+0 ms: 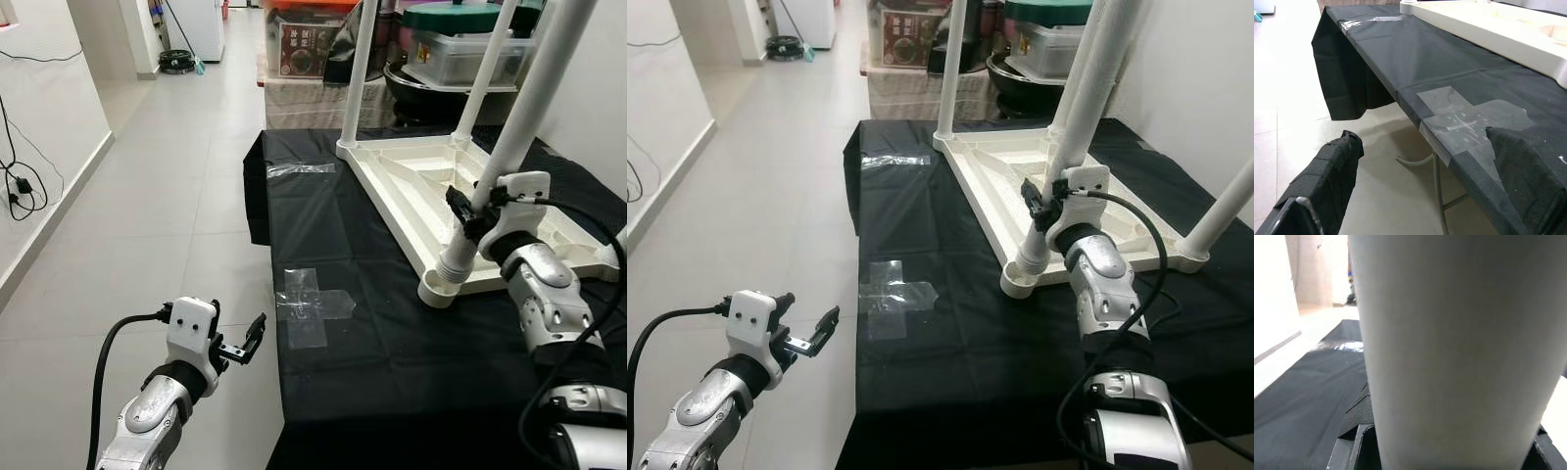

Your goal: Building children table

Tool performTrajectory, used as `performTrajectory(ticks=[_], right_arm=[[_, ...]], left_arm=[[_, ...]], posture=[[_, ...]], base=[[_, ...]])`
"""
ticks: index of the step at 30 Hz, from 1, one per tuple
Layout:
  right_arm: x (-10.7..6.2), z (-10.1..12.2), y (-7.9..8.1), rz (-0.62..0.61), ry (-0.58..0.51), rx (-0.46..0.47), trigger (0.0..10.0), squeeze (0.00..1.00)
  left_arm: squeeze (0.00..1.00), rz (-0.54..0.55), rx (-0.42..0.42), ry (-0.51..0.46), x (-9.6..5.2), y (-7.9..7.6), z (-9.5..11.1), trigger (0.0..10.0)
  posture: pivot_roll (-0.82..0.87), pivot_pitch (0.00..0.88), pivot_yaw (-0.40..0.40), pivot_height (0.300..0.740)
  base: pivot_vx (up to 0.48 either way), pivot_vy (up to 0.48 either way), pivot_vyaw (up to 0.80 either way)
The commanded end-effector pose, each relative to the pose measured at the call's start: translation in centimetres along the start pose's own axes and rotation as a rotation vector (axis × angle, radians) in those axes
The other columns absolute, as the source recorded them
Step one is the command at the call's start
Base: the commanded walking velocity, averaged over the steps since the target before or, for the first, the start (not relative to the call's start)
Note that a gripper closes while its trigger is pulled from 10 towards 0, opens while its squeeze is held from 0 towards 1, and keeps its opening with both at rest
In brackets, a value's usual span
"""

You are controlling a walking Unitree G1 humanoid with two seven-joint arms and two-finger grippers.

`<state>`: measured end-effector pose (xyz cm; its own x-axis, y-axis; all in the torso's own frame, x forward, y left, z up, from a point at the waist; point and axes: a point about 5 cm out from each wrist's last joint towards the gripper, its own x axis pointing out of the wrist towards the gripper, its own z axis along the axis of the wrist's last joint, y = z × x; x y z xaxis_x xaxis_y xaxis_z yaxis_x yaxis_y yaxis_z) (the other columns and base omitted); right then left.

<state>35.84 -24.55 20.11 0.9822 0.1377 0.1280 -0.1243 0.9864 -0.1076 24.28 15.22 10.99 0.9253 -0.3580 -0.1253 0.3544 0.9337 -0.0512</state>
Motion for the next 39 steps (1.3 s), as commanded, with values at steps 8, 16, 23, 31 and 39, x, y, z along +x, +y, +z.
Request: performTrajectory(ticks=[8,16,23,31,39], right_arm=[[-0.4,-1.3,1.4,0.064,0.041,-0.074,10.0,0.00],[-0.6,-2.3,1.9,0.084,0.084,-0.065,10.0,0.00],[-0.7,-2.8,3.0,0.081,0.113,0.120,10.0,0.00],[-1.4,-4.6,5.8,0.159,0.186,0.219,10.0,0.00],[-1.3,-4.5,6.0,0.167,0.186,0.155,10.0,0.00]], left_arm=[[0.00,0.004,-0.001,0.007,0.0,0.1,-0.2,10.0],[0.00,0.006,-0.004,0.008,0.0,0.0,-0.2,10.0],[0.00,0.006,-0.006,0.007,0.0,0.0,-0.2,10.0],[0.00,0.006,-0.007,0.008,0.0,0.0,-0.2,10.0],[0.00,0.009,-0.009,0.008,0.0,-0.1,-0.3,10.0]], posture=[[0.09,0.000,-0.056,0.740],[0.09,0.000,-0.060,0.740],[0.09,0.000,-0.060,0.740],[0.09,0.000,-0.061,0.740],[0.09,0.000,-0.067,0.740]], base=[[0.000,0.000,0.00],[0.000,0.000,0.00],[0.000,0.000,0.00],[0.000,0.000,0.00],[0.000,0.000,0.00]])
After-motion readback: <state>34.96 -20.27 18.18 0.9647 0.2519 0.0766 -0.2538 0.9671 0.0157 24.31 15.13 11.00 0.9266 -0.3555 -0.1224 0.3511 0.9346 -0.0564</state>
